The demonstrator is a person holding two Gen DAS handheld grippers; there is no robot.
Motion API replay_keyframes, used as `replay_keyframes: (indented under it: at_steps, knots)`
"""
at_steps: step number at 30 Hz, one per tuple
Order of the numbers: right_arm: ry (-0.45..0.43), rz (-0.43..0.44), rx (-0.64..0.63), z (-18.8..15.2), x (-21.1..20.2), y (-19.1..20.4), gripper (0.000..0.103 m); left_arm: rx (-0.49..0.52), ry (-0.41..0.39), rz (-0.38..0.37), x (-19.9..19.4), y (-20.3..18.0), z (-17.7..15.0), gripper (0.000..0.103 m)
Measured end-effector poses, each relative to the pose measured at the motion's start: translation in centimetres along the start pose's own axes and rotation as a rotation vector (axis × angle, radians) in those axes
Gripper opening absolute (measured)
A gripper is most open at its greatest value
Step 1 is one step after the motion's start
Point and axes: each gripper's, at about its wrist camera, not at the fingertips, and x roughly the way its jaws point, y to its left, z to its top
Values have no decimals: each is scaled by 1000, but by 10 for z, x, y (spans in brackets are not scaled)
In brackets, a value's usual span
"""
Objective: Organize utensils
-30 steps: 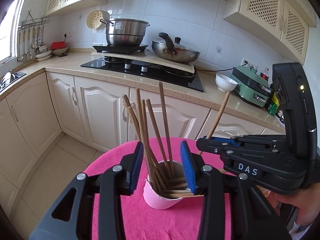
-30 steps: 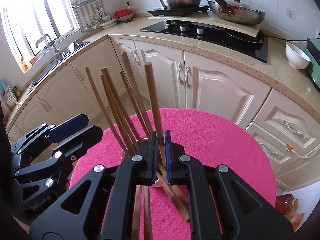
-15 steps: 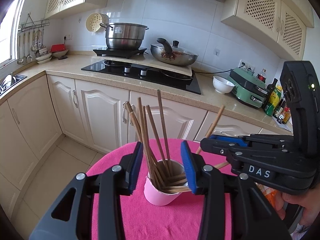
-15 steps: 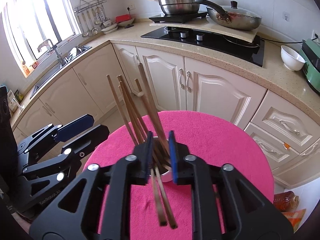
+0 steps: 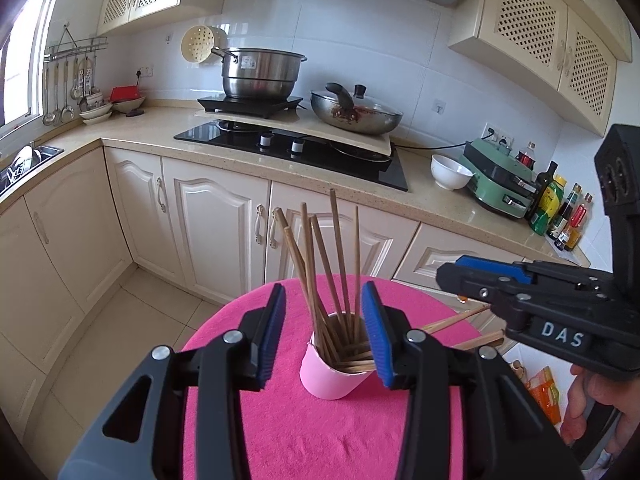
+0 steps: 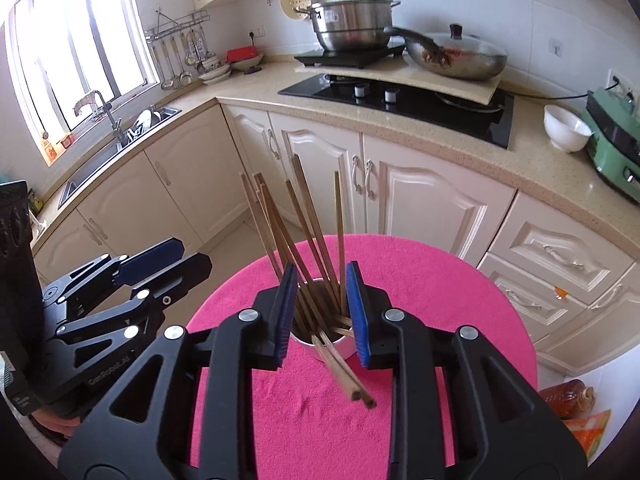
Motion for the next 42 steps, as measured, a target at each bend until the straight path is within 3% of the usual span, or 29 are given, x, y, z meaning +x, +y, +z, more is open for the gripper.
replay_keyframes:
  at_steps: [8, 18, 20, 22, 34, 42]
  knots:
    - [-54, -40, 18, -8, -38, 23, 26, 32, -14, -16, -31, 1, 0, 40]
    - [-159, -122, 71, -37, -98, 77, 26, 112, -59, -69, -101, 2, -11, 41]
    - [-181, -141, 87, -43, -109, 86, 31, 129, -69, -78, -115, 2, -14, 41]
    - [-215, -169, 104, -51, -123, 98, 50, 148, -83, -84, -132, 2, -17, 41]
    - [-352, -238, 146, -78, -190, 153, 55, 198, -151, -96, -215, 7, -19, 43]
    - [-399, -262, 147, -90, -218, 179, 59, 192, -191, -89, -253, 11, -22, 54]
